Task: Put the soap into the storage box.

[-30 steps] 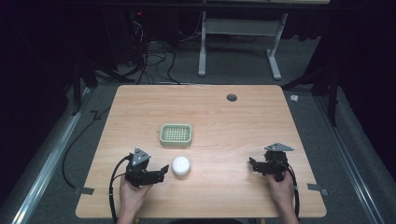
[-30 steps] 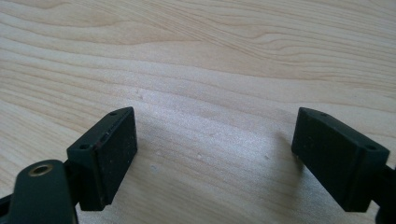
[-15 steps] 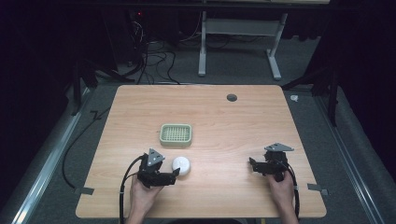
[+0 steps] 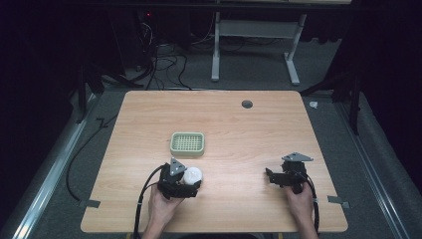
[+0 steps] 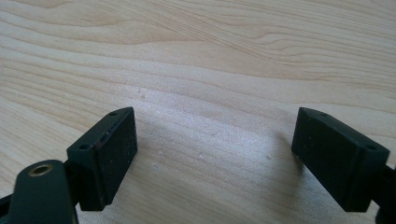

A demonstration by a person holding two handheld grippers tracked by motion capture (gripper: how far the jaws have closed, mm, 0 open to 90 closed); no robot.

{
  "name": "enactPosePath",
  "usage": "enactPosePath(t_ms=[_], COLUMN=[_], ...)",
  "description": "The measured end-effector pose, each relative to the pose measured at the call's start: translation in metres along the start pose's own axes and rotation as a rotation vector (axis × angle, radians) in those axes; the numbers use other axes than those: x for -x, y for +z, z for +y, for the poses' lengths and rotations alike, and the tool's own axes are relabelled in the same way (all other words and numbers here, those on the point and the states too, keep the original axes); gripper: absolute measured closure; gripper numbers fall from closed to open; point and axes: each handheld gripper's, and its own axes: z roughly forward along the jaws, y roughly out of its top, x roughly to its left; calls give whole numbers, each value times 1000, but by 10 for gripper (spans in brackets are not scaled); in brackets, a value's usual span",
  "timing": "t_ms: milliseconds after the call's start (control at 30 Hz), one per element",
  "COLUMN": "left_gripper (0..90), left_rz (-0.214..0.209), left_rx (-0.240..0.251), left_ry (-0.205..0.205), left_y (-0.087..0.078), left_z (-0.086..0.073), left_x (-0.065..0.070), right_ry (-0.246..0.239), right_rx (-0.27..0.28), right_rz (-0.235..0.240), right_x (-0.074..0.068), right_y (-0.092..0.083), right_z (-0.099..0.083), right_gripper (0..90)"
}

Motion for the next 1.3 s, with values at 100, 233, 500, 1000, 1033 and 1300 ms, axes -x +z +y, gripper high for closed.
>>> enactPosePath(t_ms=[100,233,500,1000,1033,1300], left_gripper=[140,140,145,199,202,242], left_rz=[4,23,48,76,80,80], left_rx=[-18,-18,-42,-39,-38,-28], left_ry=[-5,3,17,9,11,8], left_y=[5,11,23,33,33,34], left_z=[0,1,-1,-5,-5,-5], left_x=[2,5,8,10,11,10], right_ry=[0,-1,-1,-3,-3,-1], right_rx=[-2,-2,-2,-1,-1,-1], right_rz=[0,0,0,0,0,-1], right_x=[0,0,0,0,0,0], right_y=[0,0,0,0,0,0], right_z=[0,0,0,0,0,0], right_gripper=[151,151,151,151,151,151])
